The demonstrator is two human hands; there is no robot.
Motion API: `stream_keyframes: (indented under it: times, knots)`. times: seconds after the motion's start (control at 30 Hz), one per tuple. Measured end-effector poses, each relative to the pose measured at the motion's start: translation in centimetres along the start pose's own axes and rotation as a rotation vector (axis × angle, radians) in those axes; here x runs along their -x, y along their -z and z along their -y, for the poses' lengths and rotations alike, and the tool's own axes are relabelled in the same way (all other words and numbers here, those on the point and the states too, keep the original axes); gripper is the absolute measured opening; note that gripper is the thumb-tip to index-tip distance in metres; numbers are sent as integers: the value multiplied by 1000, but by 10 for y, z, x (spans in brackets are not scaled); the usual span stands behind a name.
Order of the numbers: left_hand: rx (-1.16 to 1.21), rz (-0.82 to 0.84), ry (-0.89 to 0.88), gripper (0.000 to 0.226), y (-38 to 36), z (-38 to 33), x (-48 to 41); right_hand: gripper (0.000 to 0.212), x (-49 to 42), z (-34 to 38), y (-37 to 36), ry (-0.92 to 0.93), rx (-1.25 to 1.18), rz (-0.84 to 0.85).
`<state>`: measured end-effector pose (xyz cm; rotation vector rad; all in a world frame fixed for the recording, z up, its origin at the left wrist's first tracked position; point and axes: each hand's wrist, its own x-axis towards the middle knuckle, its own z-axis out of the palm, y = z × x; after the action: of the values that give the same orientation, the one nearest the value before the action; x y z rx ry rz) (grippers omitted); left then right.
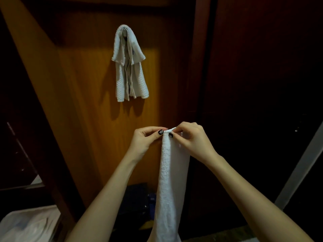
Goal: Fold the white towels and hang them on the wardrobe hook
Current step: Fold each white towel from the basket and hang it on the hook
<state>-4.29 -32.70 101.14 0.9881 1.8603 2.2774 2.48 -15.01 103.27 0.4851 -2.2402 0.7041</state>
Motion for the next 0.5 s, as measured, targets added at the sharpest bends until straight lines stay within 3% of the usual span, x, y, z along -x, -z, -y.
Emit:
stream_keyframes:
  times: [0.13, 0.27, 0.4, 0.5]
  knots:
    - [4, 97, 10, 19, 5, -3, -1, 6, -4, 5, 1, 50, 7, -8]
    - [-71, 27, -83, 16, 0, -1, -1, 9, -9, 5, -2, 73, 35, 5]
    - [-60, -81, -74, 20, 14, -3, -8, 23, -13, -15, 7, -38, 160, 174]
    - [-158, -105, -131, 21, 23, -8, -16, 24, -13, -26, 13, -152, 80, 253]
